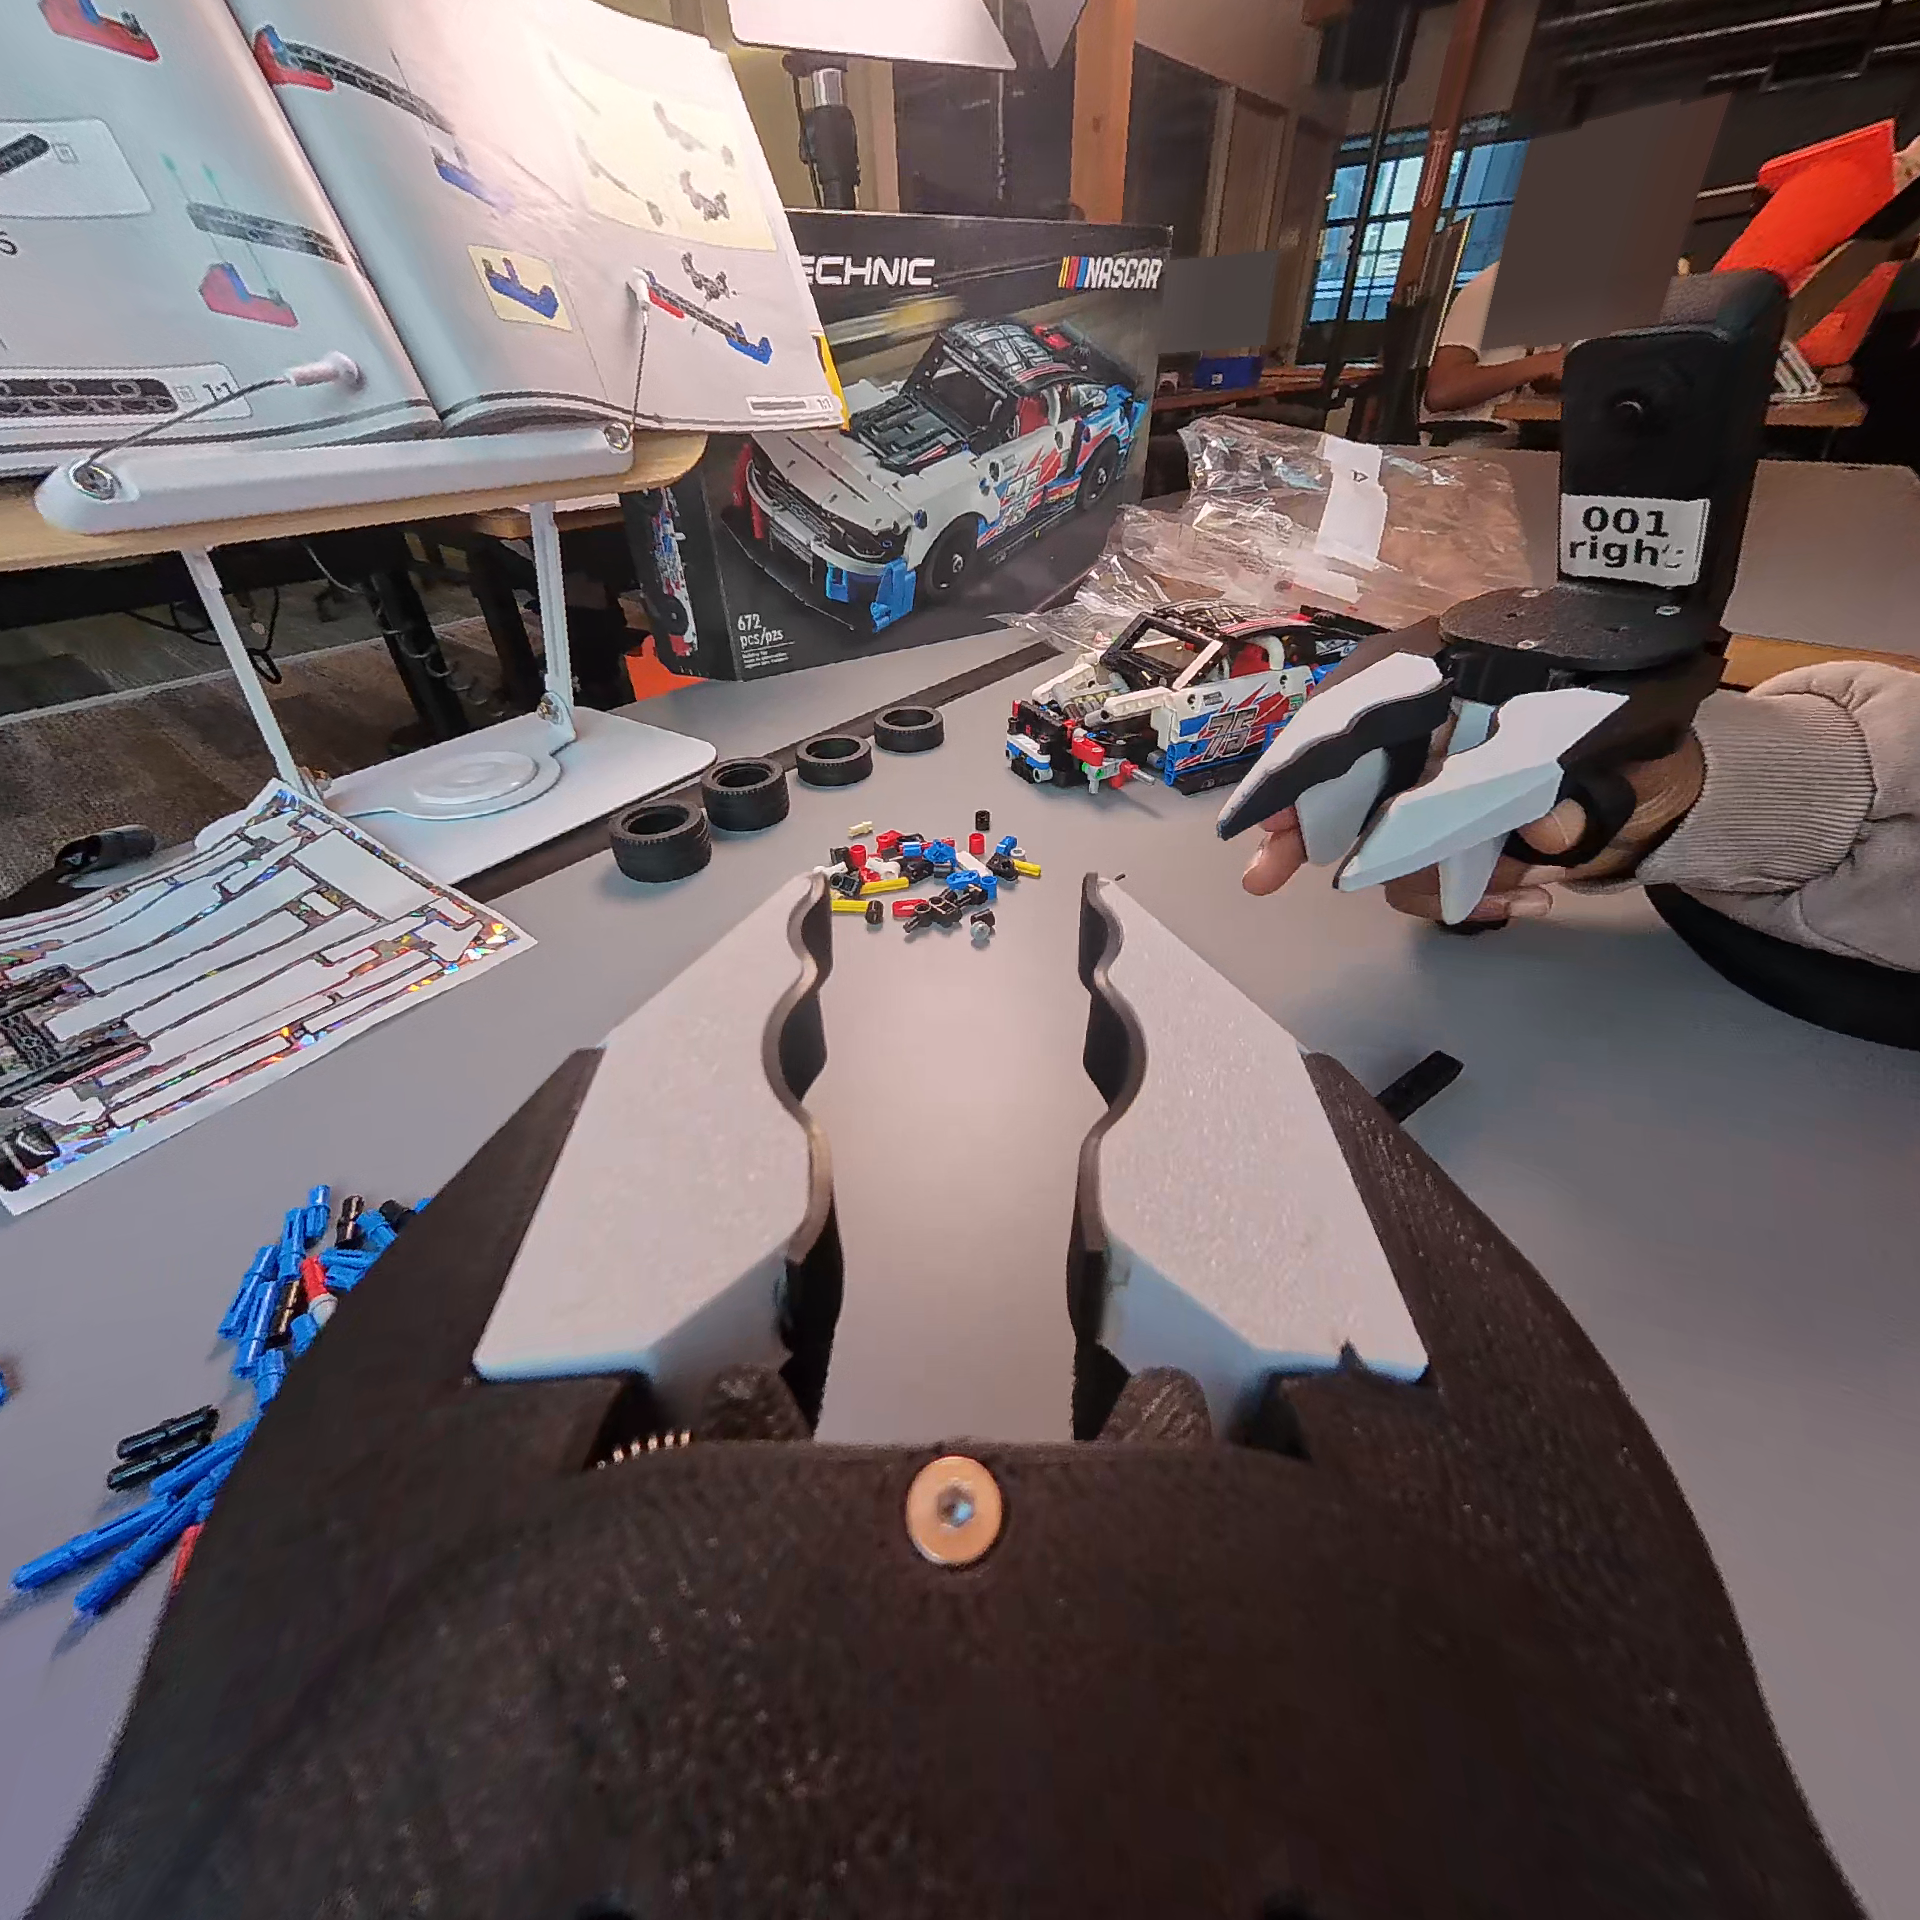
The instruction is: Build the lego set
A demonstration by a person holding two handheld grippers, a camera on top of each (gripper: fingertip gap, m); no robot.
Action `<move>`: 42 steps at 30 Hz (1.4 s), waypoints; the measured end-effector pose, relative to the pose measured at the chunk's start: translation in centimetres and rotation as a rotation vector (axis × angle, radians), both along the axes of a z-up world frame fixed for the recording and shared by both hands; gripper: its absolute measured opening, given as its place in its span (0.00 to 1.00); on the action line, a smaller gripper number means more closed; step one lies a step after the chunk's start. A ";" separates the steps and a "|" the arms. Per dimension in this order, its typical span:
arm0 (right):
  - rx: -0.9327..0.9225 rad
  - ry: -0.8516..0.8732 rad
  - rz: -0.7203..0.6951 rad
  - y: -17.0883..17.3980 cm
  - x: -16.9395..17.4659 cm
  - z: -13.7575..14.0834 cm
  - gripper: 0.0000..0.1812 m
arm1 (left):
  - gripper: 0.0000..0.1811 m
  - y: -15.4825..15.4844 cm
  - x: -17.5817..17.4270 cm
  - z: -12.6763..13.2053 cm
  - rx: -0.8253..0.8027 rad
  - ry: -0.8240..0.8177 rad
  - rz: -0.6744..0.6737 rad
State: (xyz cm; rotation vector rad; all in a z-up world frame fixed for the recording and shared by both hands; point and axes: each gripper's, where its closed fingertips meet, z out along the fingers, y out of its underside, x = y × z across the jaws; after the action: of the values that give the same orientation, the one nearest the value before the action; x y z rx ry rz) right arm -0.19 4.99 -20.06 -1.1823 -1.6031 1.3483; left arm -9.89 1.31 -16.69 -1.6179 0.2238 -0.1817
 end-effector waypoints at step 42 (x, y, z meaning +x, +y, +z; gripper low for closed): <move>-0.038 -0.005 -0.007 0.6 0.1 -0.1 0.16 | 0.25 -0.2 0.2 0.7 0.017 -0.085 -0.026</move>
State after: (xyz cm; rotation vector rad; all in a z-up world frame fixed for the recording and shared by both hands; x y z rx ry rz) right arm -0.12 5.64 -20.16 -1.2128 -1.5821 1.3779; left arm -9.69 1.06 -15.97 -1.5870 0.1806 -0.2680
